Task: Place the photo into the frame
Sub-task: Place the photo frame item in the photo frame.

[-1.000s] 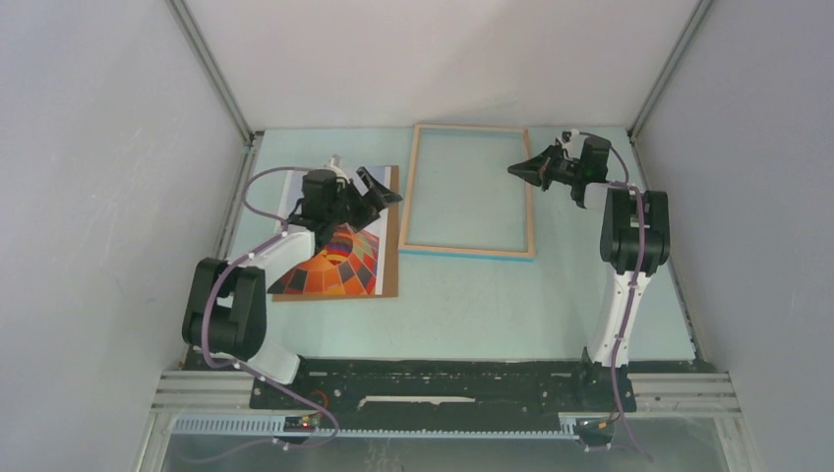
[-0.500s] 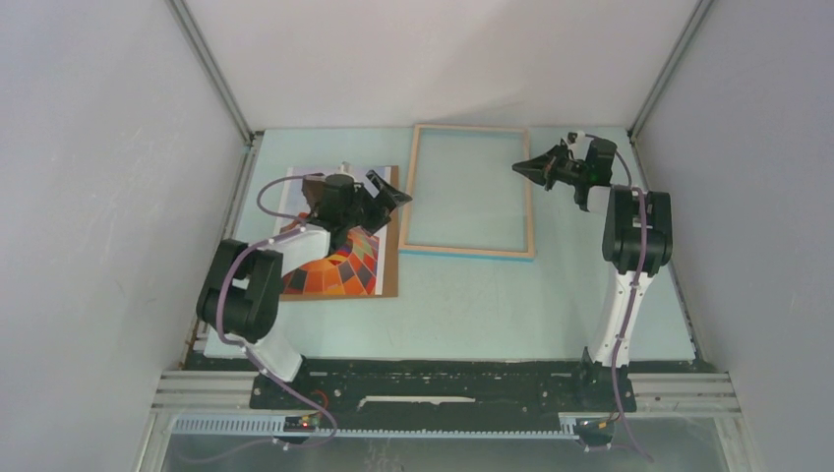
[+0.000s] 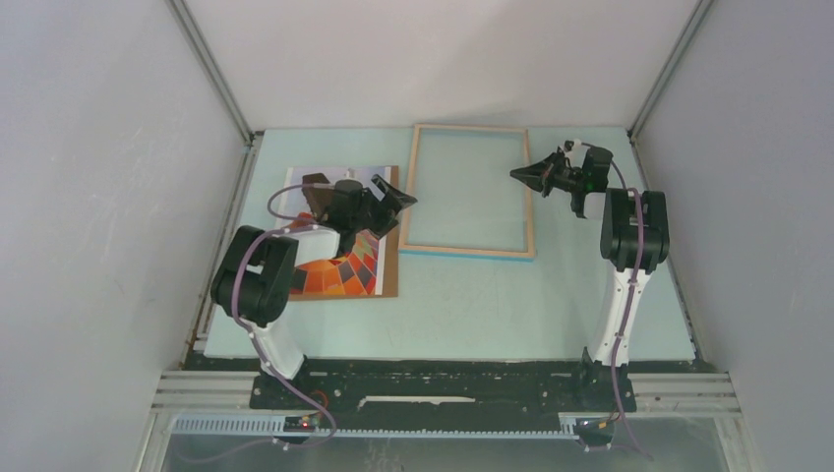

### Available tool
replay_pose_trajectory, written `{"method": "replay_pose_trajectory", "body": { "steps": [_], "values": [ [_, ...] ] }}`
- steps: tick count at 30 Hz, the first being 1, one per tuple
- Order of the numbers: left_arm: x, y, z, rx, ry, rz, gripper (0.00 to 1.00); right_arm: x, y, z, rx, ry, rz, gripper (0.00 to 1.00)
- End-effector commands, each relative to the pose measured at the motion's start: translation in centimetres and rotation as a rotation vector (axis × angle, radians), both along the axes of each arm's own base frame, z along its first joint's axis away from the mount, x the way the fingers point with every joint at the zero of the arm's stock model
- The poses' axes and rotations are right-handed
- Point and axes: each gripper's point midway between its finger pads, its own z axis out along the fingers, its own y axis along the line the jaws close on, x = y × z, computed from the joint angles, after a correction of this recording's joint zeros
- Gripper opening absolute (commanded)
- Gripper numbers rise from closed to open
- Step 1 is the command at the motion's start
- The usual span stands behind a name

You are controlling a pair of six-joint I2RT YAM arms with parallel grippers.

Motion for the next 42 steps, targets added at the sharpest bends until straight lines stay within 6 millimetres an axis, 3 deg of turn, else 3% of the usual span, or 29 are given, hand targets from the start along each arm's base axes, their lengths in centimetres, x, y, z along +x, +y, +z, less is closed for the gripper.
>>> {"method": "replay_pose_trajectory", "body": {
  "steps": [1,9,17,20,24,36,42],
  "values": [
    [0.4,-0.7,-0.5,-0.004,-0.014,0.001,1.00,-0.2,0.5,0.8,0.011,-0.044,0.027,0.00],
    [0.1,-2.7,-1.1,-0.074,0.017,-0.068,1.00,-0.3,0.5,1.0,0.014,-0.050,0.032,0.00],
    [-0.1,-1.0,1.9,0.008,-0.093,-0.025,0.99,-0.4,0.6,1.1,0.015,-0.055,0.038,0.00],
    [-0.1,-1.5,2.4,-0.008,-0.092,-0.055,1.00,-0.4,0.6,1.2,0.015,-0.058,0.039,0.00],
    [-0.2,-2.4,2.4,-0.043,-0.074,-0.084,0.99,-0.5,0.6,1.5,0.022,-0.066,0.043,0.00],
    [0.8,-1.1,1.7,0.031,-0.062,-0.023,1.00,-0.7,0.7,1.8,0.029,-0.074,0.051,0.00],
    [0.9,-3.6,2.5,-0.079,-0.078,-0.110,0.98,-0.8,0.8,1.5,0.030,-0.071,0.053,0.00]
  ]
}}
